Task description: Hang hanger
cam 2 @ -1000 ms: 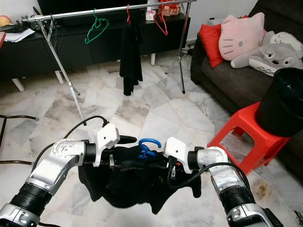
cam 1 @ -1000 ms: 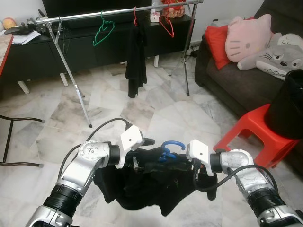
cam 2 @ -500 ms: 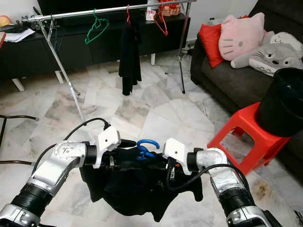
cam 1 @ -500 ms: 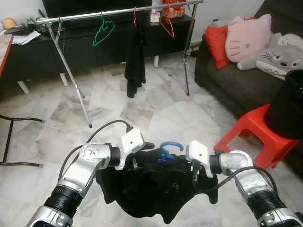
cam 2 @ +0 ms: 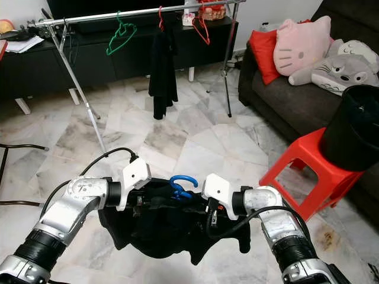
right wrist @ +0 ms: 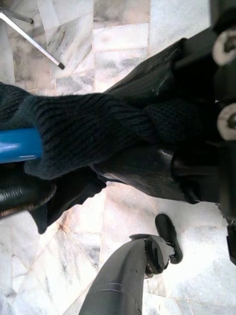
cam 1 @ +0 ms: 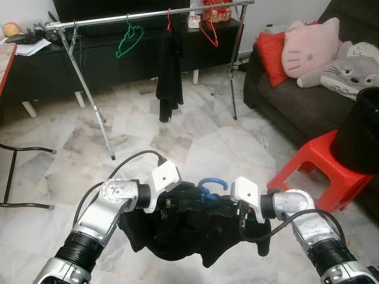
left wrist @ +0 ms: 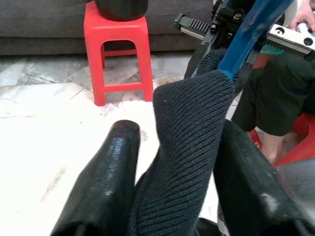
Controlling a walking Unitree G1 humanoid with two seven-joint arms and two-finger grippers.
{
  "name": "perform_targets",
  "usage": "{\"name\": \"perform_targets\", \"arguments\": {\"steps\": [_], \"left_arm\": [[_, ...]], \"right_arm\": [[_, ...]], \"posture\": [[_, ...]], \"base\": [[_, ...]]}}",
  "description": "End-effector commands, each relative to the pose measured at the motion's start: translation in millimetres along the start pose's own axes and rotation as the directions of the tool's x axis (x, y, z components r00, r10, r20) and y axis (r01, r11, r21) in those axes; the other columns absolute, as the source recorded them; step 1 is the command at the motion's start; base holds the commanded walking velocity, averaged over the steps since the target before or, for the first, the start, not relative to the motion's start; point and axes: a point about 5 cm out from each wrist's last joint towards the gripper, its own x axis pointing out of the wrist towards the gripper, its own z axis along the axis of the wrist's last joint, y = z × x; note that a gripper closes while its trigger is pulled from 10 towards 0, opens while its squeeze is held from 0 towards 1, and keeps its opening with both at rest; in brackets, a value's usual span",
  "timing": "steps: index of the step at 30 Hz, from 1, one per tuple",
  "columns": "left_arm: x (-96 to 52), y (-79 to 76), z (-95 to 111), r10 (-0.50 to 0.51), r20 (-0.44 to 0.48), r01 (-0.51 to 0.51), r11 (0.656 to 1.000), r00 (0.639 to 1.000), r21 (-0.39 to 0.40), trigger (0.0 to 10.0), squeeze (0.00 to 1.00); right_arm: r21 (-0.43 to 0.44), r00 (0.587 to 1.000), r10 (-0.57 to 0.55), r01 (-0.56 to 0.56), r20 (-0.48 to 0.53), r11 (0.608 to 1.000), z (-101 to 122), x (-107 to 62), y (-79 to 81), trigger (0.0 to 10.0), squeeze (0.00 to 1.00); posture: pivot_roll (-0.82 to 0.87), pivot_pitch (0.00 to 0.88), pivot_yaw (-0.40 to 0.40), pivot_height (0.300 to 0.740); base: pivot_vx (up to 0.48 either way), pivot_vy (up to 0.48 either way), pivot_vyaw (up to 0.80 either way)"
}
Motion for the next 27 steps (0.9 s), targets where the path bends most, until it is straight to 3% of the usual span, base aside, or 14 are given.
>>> {"name": "perform_targets", "arguments": {"steps": [1, 23, 24, 25, 26, 27], "left_arm": [[2.1, -1.2, 1.8, -0.018, -0.001, 0.018, 1.000, 1.000, 0.014, 0.0, 0.00], [2.3, -4.5, 2.6, -0.054, -0.006, 0.054, 0.998, 0.999, 0.020, 0.0, 0.00], [2.5, -4.8, 2.7, -0.057, -0.006, 0.057, 0.998, 0.998, 0.021, 0.0, 0.00], [2.5, -4.9, 2.8, -0.058, -0.006, 0.058, 0.998, 0.998, 0.021, 0.0, 0.00], [2.5, -4.9, 2.8, -0.058, -0.006, 0.058, 0.998, 0.998, 0.021, 0.0, 0.00], [2.6, -4.9, 3.2, -0.060, -0.006, 0.061, 0.998, 0.998, 0.022, 0.0, 0.00]], "right_arm": [[-0.037, 0.999, -0.003, 0.005, 0.048, 0.999, 11.9, 1.6, -2.0, 0.0, 0.00], [-0.034, 1.000, 0.004, -0.003, 0.029, 0.999, 9.4, 2.0, -1.0, 0.0, 0.00], [-0.035, 1.000, 0.002, -0.001, 0.030, 0.999, 9.5, 2.0, -1.1, 0.0, 0.28], [-0.031, 0.999, -0.003, 0.004, 0.032, 1.000, 9.7, 2.0, -1.7, 0.0, 0.96], [-0.031, 0.999, -0.003, 0.004, 0.032, 1.000, 9.7, 2.0, -1.7, 0.0, 0.96], [-0.023, 0.999, -0.004, 0.005, 0.035, 1.000, 10.3, 1.6, -2.6, 0.9, 1.00]], "posture": [[-0.05, 0.000, -0.024, 0.740], [-0.05, 0.000, -0.026, 0.740], [-0.05, 0.000, -0.026, 0.740], [-0.05, 0.000, -0.026, 0.740], [-0.05, 0.000, -0.026, 0.740], [-0.05, 0.000, -0.026, 0.740]], "base": [[0.000, 0.000, 0.00], [0.000, 0.000, 0.00], [0.000, 0.000, 0.00], [0.000, 0.000, 0.00], [0.000, 0.000, 0.00], [0.000, 0.000, 0.00]]}}
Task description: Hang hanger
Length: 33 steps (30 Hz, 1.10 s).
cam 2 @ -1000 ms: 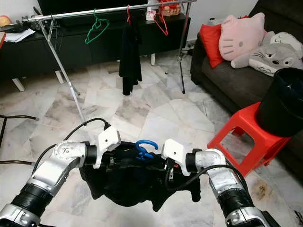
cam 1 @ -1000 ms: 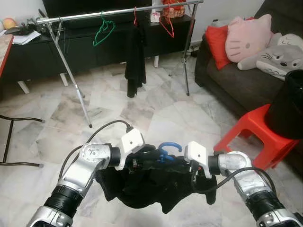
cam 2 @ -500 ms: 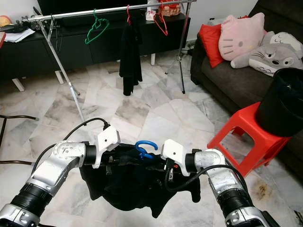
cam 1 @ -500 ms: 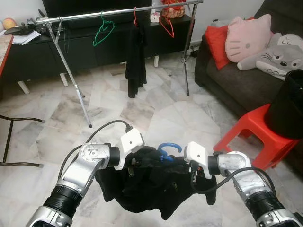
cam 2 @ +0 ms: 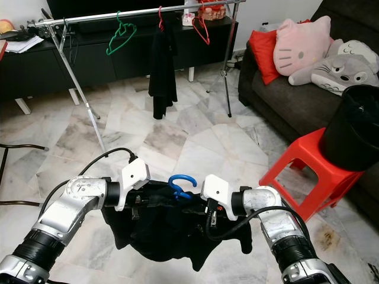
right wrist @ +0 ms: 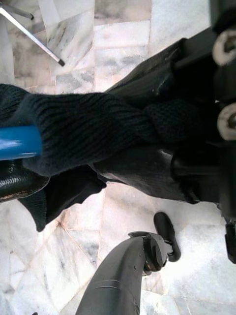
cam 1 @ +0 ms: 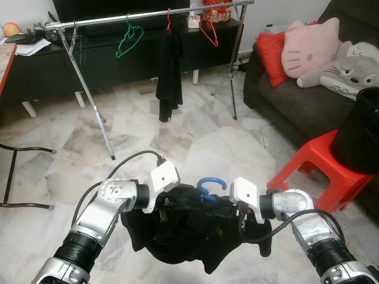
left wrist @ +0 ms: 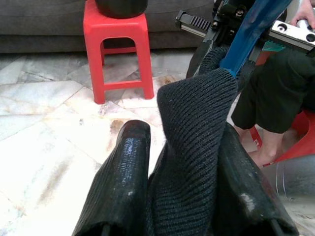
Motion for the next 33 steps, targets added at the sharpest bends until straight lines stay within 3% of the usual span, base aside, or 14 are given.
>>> {"name": "perform_targets", "arguments": {"steps": [1, 10, 14, 15, 16, 17, 19, 20, 21, 22, 32, 33], "left_arm": [[4.5, -5.4, 4.3, -0.057, 0.004, 0.057, 0.998, 0.998, 0.022, 0.0, 0.00], [5.1, -5.7, 0.8, -0.052, -0.015, 0.052, 0.998, 0.999, 0.026, 0.0, 0.00], [5.2, -5.9, 0.5, -0.051, -0.015, 0.051, 0.998, 0.999, 0.025, 0.0, 0.00], [5.3, -5.9, 0.3, -0.050, -0.016, 0.050, 0.998, 0.999, 0.025, 0.0, 0.00], [5.4, -6.0, 0.3, -0.050, -0.015, 0.051, 0.998, 0.999, 0.025, 0.0, 0.00], [5.6, -6.1, 0.3, -0.050, -0.015, 0.051, 0.998, 0.999, 0.025, 0.0, 0.00], [5.9, -6.1, 0.5, -0.050, -0.014, 0.050, 0.998, 0.999, 0.026, 0.0, 0.00], [6.0, -6.1, 0.6, -0.050, -0.014, 0.050, 0.998, 0.999, 0.026, 0.0, 0.00], [6.2, -6.2, 0.7, -0.050, -0.013, 0.050, 0.998, 0.999, 0.026, 0.0, 0.00], [6.4, -6.4, 0.8, -0.050, -0.012, 0.050, 0.998, 0.999, 0.026, 0.0, 0.00], [6.1, -6.7, 1.2, -0.048, -0.008, 0.048, 0.999, 0.999, 0.024, 0.0, 0.00], [6.1, -6.7, 1.1, -0.047, -0.008, 0.047, 0.999, 0.999, 0.024, 0.0, 0.00]], "right_arm": [[-0.021, 0.999, -0.015, 0.016, 0.041, 1.000, 10.0, -0.1, -3.8, 1.7, 1.00], [-0.029, 1.000, -0.005, 0.006, 0.028, 1.000, 9.3, -1.4, -3.0, 2.2, 1.00], [-0.030, 1.000, 0.004, -0.003, 0.023, 1.000, 8.6, -2.1, -1.7, 3.0, 1.00], [-0.031, 1.000, 0.006, -0.005, 0.020, 1.000, 8.4, -2.4, -1.5, 4.2, 1.00], [-0.036, 1.000, 0.006, -0.005, 0.016, 0.999, 8.3, -2.7, -1.6, 7.9, 1.00], [-0.039, 1.000, 0.005, -0.004, 0.011, 0.999, 8.0, -2.7, -1.6, 10.0, 1.00], [-0.046, 1.000, 0.007, -0.006, 0.010, 0.999, 8.1, -1.9, -1.1, 10.0, 1.00], [-0.046, 1.000, 0.008, -0.007, 0.010, 0.999, 8.0, -1.5, -0.8, 10.0, 0.67], [-0.046, 1.000, 0.008, -0.008, 0.010, 0.999, 8.0, -1.3, -0.6, 10.0, 0.67], [-0.046, 1.000, 0.013, -0.013, 0.010, 0.999, 7.8, -0.6, 0.3, 10.0, 0.00], [-0.045, 1.000, 0.021, -0.021, 0.003, 0.999, 6.8, -0.5, 1.9, 10.0, 0.00], [-0.041, 1.000, 0.023, -0.023, 0.004, 0.999, 6.8, -0.7, 1.9, 10.0, 0.13]], "posture": [[-0.05, 0.000, -0.026, 0.740], [-0.05, 0.000, -0.025, 0.740], [-0.05, 0.000, -0.025, 0.740], [-0.05, 0.000, -0.026, 0.740], [-0.05, 0.000, -0.026, 0.740], [-0.05, 0.000, -0.026, 0.740], [-0.05, 0.000, -0.027, 0.740], [-0.05, 0.000, -0.027, 0.740], [-0.05, 0.000, -0.027, 0.740], [-0.05, 0.000, -0.027, 0.740], [-0.05, 0.000, -0.028, 0.740], [-0.05, 0.000, -0.028, 0.740]], "base": [[0.000, 0.000, 0.00], [0.000, 0.000, 0.00], [0.000, 0.000, 0.00], [0.000, 0.000, 0.00], [0.000, 0.000, 0.00], [0.000, 0.000, 0.00], [0.000, 0.000, 0.00], [0.000, 0.000, 0.00], [0.000, 0.000, 0.00], [0.000, 0.000, 0.00], [0.000, 0.000, 0.00], [0.000, 0.000, 0.00]]}}
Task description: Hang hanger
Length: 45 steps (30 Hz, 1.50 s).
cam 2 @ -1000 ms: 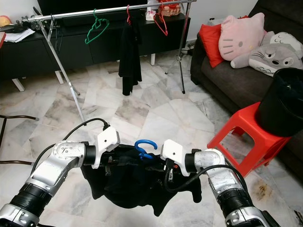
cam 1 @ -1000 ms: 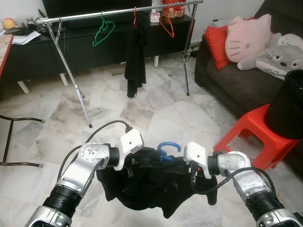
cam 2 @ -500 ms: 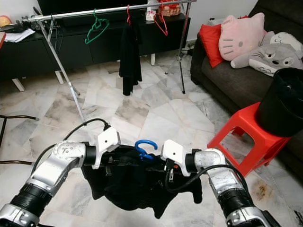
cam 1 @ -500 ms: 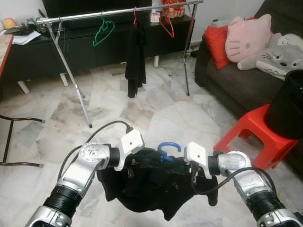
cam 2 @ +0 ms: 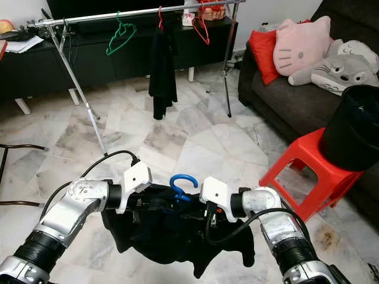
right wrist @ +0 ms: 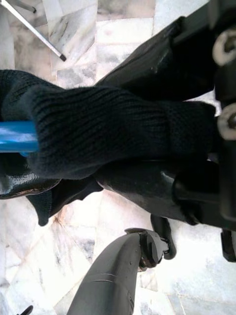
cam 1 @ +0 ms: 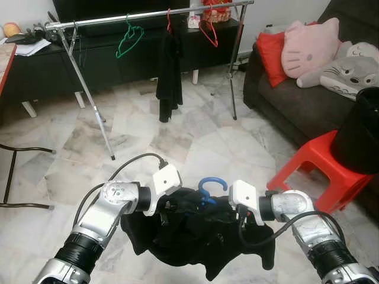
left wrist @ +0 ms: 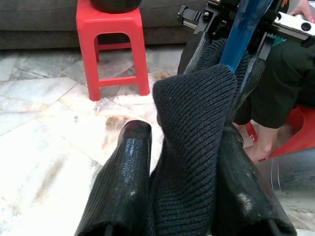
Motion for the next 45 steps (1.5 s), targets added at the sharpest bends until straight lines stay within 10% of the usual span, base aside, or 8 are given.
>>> {"name": "perform_targets", "arguments": {"steps": [1, 45], "left_arm": [[2.7, -2.6, 4, -0.027, 0.007, 0.027, 0.999, 1.000, 0.025, 0.0, 0.00], [-0.5, 3.8, -38, 0.126, -0.060, -0.130, 0.989, 0.990, -0.075, 0.0, 0.00]], "right_arm": [[-0.014, 1.000, -0.001, 0.001, 0.014, 1.000, 6, -2.1, -2.2, 10.0, 1.00], [-0.044, 0.997, -0.080, 0.081, 0.022, 0.996, 15, -28.1, -2.3, 10.0, 1.00]], "posture": [[-0.05, 0.000, -0.028, 0.740], [-0.07, 0.000, -0.027, 0.740]], "base": [[0.000, 0.000, 0.00], [0.000, 0.000, 0.00]]}}
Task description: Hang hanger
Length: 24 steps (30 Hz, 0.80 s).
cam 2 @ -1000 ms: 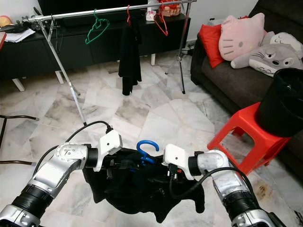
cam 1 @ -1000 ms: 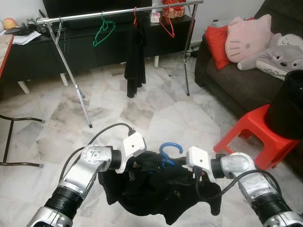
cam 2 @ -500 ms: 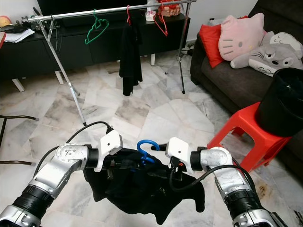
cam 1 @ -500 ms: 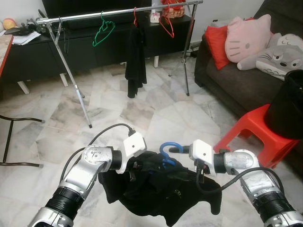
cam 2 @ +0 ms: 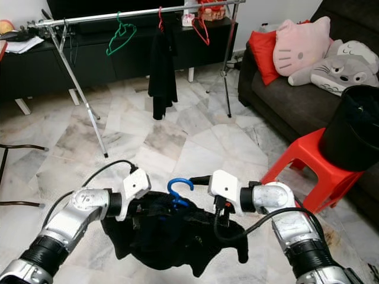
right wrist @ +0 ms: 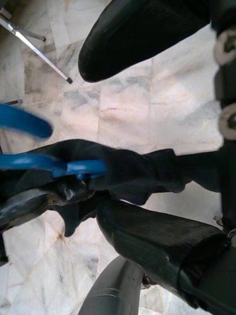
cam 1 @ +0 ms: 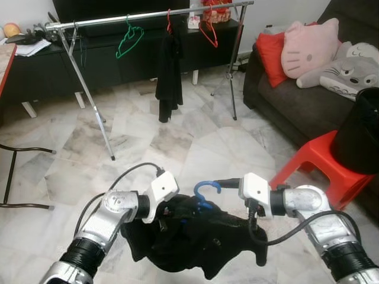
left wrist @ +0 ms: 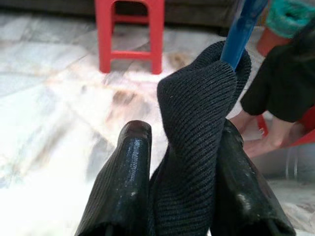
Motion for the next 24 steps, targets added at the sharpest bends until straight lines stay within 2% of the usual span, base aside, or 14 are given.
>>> {"name": "perform_targets", "arguments": {"steps": [1, 3, 5, 6, 8, 9, 12, 14, 15, 17, 19, 22, 23, 24], "left_arm": [[-3.7, 5.1, 2, 0.043, 0.018, -0.043, 0.999, 0.999, 0.021, 0.0, 0.00], [-6.1, 10.1, -4, 0.105, 0.012, -0.105, 0.994, 0.994, 0.008, 0.0, 0.00], [-7.4, 13.6, -6, 0.144, 0.007, -0.144, 0.990, 0.990, 0.006, 1.5, 0.00], [-9.5, 20.5, -10, 0.215, -0.001, -0.215, 0.977, 0.977, -0.002, 4.6, 0.00], [-11.5, 25.1, -12, 0.266, -0.001, -0.266, 0.964, 0.964, -0.012, 5.6, 0.00], [-13.5, 28.8, -13, 0.308, -0.003, -0.308, 0.951, 0.951, -0.024, 8.8, 0.00], [-19.1, 35.0, -18, 0.403, 0.004, -0.402, 0.914, 0.915, -0.061, 10.0, 0.00], [-20.4, 35.4, -20, 0.426, 0.007, -0.425, 0.903, 0.905, -0.073, 10.0, 0.00], [-22.0, 35.5, -23, 0.455, 0.011, -0.452, 0.887, 0.890, -0.094, 10.0, 0.00], [-22.6, 35.6, -24, 0.466, 0.013, -0.463, 0.881, 0.885, -0.102, 10.0, 0.00], [-27.2, 37.9, -27, 0.542, 0.028, -0.534, 0.835, 0.840, -0.130, 10.0, 0.00], [-33.1, 41.3, -30, 0.614, 0.037, -0.603, 0.784, 0.788, -0.148, 10.0, 0.00], [-39.5, 43.6, -32, 0.670, 0.046, -0.654, 0.735, 0.741, -0.182, 10.0, 0.00], [-42.1, 44.3, -33, 0.690, 0.046, -0.671, 0.715, 0.722, -0.196, 10.0, 0.00]], "right_arm": [[0.002, 1.000, -0.019, 0.019, 0.005, 1.000, 0, -5.4, -0.1, 10.0, 1.00], [0.023, 0.999, -0.034, 0.034, 0.001, 0.999, -3, -8.8, 3.8, 10.0, 1.00], [0.031, 0.999, -0.046, 0.046, 0.001, 0.998, -4, -10.3, 4.6, 10.0, 1.00], [0.048, 0.997, -0.072, 0.072, 0.000, 0.996, -6, -13.0, 5.2, 10.0, 1.00], [0.061, 0.995, -0.097, 0.097, -0.001, 0.993, -8, -14.9, 5.0, 10.0, 1.00], [0.075, 0.992, -0.122, 0.122, -0.002, 0.990, -11, -16.5, 4.6, 10.0, 1.00], [0.124, 0.963, -0.268, 0.269, -0.020, 0.955, -23, -23.0, -0.6, 10.0, 1.00], [0.155, 0.933, -0.357, 0.359, -0.043, 0.920, -31, -26.6, -4.4, 10.0, 0.78], [0.208, 0.888, -0.456, 0.458, -0.063, 0.864, -41, -29.8, -7.8, 10.0, 0.09], [0.226, 0.872, -0.484, 0.487, -0.071, 0.844, -44, -30.5, -8.4, 10.0, 0.09], [0.311, 0.782, -0.605, 0.619, -0.153, 0.721, -68, -31.0, -5.5, 10.0, 0.00], [0.361, 0.716, -0.652, 0.693, -0.248, 0.624, -89, -28.5, 3.6, 10.0, 0.00], [0.414, 0.637, -0.693, 0.761, -0.337, 0.499, -107, -26.0, 13.5, 10.0, 0.00], [0.447, 0.612, -0.700, 0.777, -0.368, 0.444, -113, -24.4, 17.8, 10.0, 0.00]], "posture": [[-0.07, 0.000, -0.027, 0.740], [-0.07, 0.000, -0.026, 0.740], [-0.07, 0.000, -0.026, 0.740], [-0.06, 0.000, -0.026, 0.740], [-0.06, 0.000, -0.025, 0.740], [-0.06, 0.000, -0.025, 0.740], [-0.07, 0.000, -0.024, 0.740], [-0.07, 0.000, -0.026, 0.740], [-0.07, 0.000, -0.026, 0.740], [-0.07, 0.000, -0.026, 0.740], [-0.08, 0.000, -0.025, 0.740], [-0.08, 0.000, -0.025, 0.740], [-0.08, 0.000, -0.024, 0.740], [-0.08, 0.000, -0.024, 0.740]], "base": [[0.000, 0.000, 0.00], [0.000, 0.000, 0.00], [0.000, 0.000, 0.00], [0.000, 0.000, 0.00], [0.000, 0.000, 0.00], [0.000, 0.000, 0.00], [0.000, 0.000, 0.00], [0.000, 0.000, 0.00], [0.000, 0.000, 0.00], [0.000, 0.000, 0.00], [0.000, 0.000, 0.00], [0.000, 0.000, 0.00], [0.000, 0.000, 0.00], [0.000, 0.000, 0.00]]}}
